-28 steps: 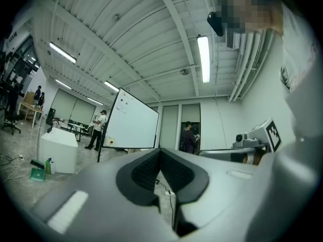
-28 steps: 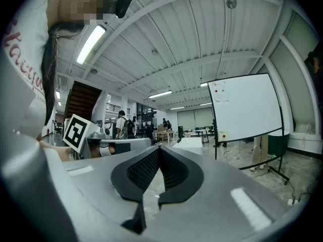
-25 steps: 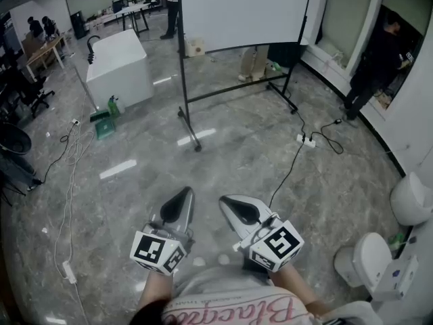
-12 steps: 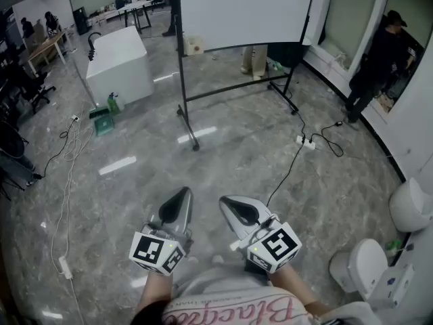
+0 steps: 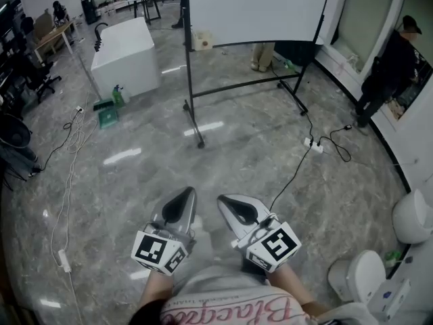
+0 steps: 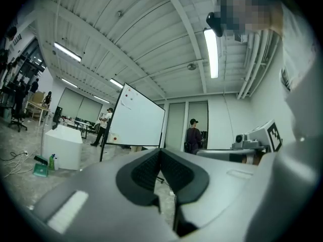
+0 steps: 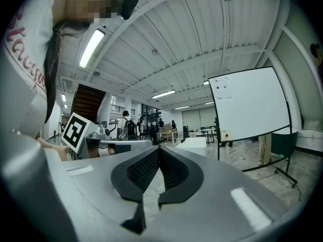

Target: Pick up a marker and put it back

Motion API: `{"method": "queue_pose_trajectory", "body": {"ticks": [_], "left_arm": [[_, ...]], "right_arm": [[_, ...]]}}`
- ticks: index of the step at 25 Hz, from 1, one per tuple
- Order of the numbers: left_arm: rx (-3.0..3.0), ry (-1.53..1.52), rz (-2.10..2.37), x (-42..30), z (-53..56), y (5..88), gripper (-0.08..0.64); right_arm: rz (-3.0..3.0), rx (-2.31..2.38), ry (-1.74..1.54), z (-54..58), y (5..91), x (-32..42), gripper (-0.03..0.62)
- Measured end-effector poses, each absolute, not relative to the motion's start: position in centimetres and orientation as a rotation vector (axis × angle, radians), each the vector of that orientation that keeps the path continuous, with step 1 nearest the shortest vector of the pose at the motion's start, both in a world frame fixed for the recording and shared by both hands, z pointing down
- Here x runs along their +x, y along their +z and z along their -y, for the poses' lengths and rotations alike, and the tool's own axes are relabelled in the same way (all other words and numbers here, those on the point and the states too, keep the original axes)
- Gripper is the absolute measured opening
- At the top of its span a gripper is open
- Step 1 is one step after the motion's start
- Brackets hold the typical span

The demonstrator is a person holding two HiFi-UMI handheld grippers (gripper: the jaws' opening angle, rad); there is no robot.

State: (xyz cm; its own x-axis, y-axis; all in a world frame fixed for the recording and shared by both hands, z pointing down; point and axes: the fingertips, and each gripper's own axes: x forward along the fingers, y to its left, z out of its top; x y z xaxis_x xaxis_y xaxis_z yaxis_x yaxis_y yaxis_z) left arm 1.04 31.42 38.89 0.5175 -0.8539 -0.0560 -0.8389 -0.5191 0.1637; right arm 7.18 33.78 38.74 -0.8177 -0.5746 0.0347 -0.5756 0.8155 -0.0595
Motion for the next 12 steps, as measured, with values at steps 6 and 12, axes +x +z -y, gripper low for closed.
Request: {"method": "queue_pose_trajectory", "body": {"ticks": [6, 12], "left_arm": [[2.638, -0.192, 1.458, -0.2, -26.3, 39.4, 0.000], [2.656, -0.223, 1.405, -1.9, -19.4, 38.7, 0.000]], "right_arm": [[2.983, 0.968, 0.132, -28.8, 39.0, 6.2, 0.002], [2.963, 1.025, 0.137, -22.0, 38.4, 4.6, 0.002]]}}
